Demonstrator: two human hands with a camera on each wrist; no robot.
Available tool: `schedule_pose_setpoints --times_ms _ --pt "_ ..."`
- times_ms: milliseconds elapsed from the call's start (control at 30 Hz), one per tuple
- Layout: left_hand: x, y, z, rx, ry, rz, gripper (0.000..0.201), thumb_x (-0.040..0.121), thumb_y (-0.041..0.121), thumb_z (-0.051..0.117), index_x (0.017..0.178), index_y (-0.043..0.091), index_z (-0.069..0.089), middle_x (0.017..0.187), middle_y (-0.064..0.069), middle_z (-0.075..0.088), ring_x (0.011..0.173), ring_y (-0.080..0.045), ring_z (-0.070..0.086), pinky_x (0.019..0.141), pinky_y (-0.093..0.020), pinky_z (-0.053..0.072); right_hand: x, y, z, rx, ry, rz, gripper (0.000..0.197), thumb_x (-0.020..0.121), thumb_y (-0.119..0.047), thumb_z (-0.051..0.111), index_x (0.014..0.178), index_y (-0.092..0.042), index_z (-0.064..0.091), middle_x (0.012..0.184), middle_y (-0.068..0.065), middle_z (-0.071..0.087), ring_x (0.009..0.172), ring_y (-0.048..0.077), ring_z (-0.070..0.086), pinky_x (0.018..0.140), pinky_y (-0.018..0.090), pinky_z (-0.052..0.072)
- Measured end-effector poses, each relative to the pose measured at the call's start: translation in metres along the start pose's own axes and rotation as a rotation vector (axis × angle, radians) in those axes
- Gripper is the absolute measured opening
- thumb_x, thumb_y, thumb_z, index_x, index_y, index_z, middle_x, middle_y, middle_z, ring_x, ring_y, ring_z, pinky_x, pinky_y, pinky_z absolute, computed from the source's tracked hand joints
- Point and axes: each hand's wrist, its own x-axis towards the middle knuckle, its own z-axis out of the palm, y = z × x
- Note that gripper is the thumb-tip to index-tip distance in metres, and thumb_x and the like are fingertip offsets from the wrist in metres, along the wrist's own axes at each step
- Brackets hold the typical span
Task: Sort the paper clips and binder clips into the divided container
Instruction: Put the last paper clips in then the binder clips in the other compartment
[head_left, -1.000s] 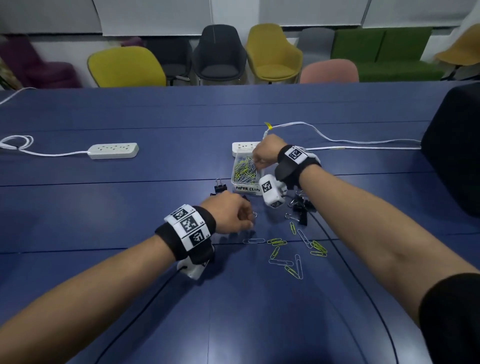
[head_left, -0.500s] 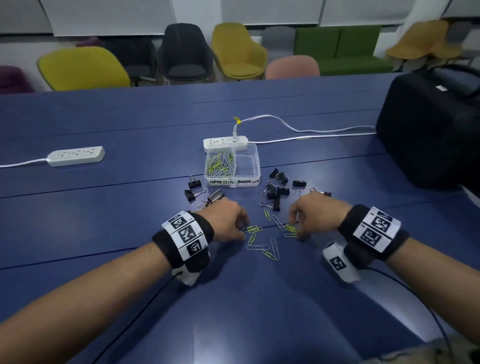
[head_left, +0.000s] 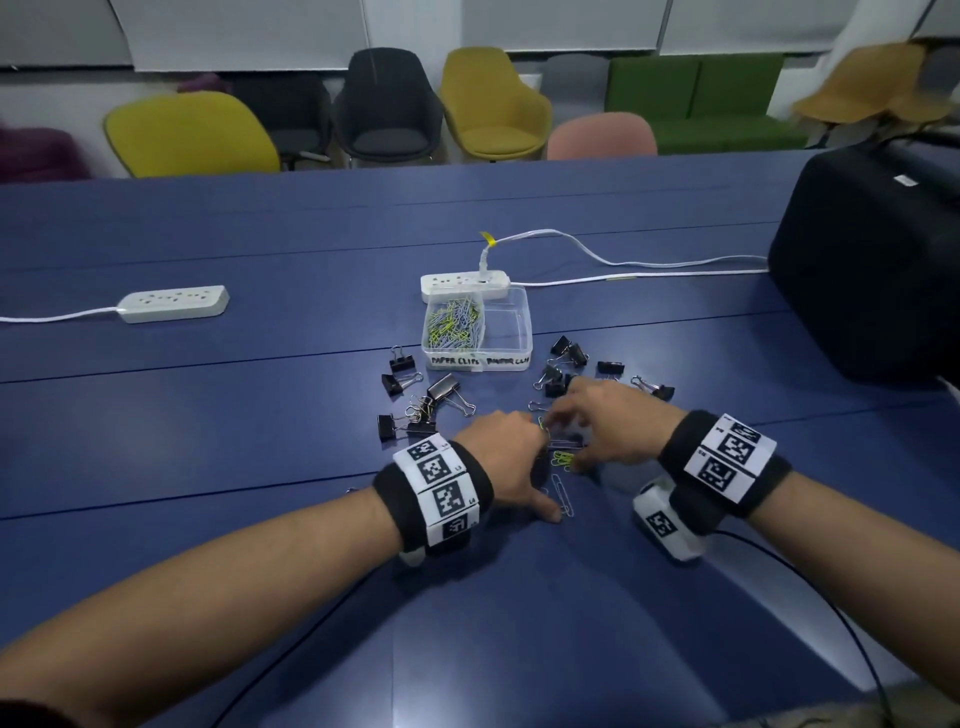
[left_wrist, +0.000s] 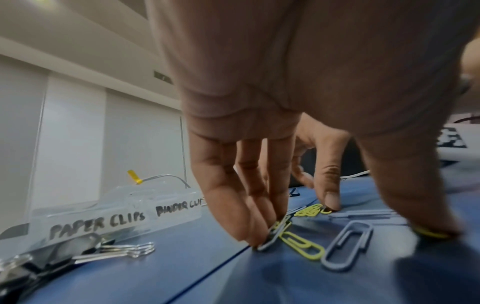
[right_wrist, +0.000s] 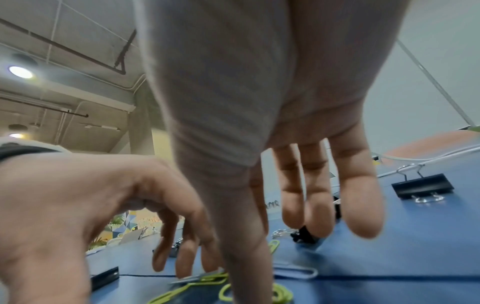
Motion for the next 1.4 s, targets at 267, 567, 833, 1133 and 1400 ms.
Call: schedule_pose_setpoints --times_ms 267,567,833,1133,1400 --pt "0.002 -0.017 -0.004 -0.174 0.020 -0.002 0.024 0.081 0.026 0.070 0.104 0.023 0.070 0.101 -0.003 0.071 0.096 -0.025 0.064 0.079 -0.030 0.049 0.012 0.005 -0.003 -0.087 -0.067 -0.198 0.033 0.083 -0.024 0.069 0.117 -0.026 0.067 0.110 -0.001 0.060 0.099 0.018 0.056 0.078 0.024 0.039" --pt "0.002 -0.029 -0.005 -0.245 0.010 0.007 0.025 0.082 0.014 0.059 0.101 0.021 0.073 0.089 0.002 0.074 0.086 -0.018 0.068 0.082 -0.029 0.055 0.016 0.006 0.005 -0.150 -0.011 -0.172 0.025 0.089 -0.018 0.056 0.110 -0.023 0.069 0.103 0.004 0.054 0.095 0.026 0.057 0.080 0.040 0.050" --pt "0.001 -0.039 -0.010 -0.332 0.039 -0.028 0.014 0.080 0.016 0.066 0.092 0.019 0.071 0.076 0.007 0.068 0.069 -0.007 0.061 0.068 -0.018 0.049 0.008 0.002 0.011 -0.148 0.046 -0.140 0.022 0.090 -0.017 0.054 0.101 -0.022 0.072 0.104 0.002 0.065 0.095 0.024 0.061 0.078 0.035 0.051" --pt "0.037 -0.111 -0.074 -0.472 0.265 -0.286 0.015 0.078 0.013 0.069 0.090 0.022 0.073 0.073 0.008 0.068 0.054 0.007 0.055 0.052 -0.002 0.039 0.008 -0.007 0.007 -0.153 0.052 -0.096 0.013 0.080 -0.012 0.052 0.076 -0.012 0.065 0.068 0.005 0.053 0.071 0.029 0.054 0.059 0.031 0.042" --pt "0.076 -0.155 -0.066 -0.577 0.344 -0.520 0.017 0.074 0.015 0.077 0.090 0.018 0.075 0.092 -0.005 0.075 0.087 -0.017 0.070 0.085 -0.035 0.058 0.035 -0.015 -0.030 0.385 0.171 0.006 0.007 0.077 -0.018 0.068 0.078 -0.017 0.075 0.062 -0.003 0.069 0.054 0.010 0.057 0.052 0.008 0.044"
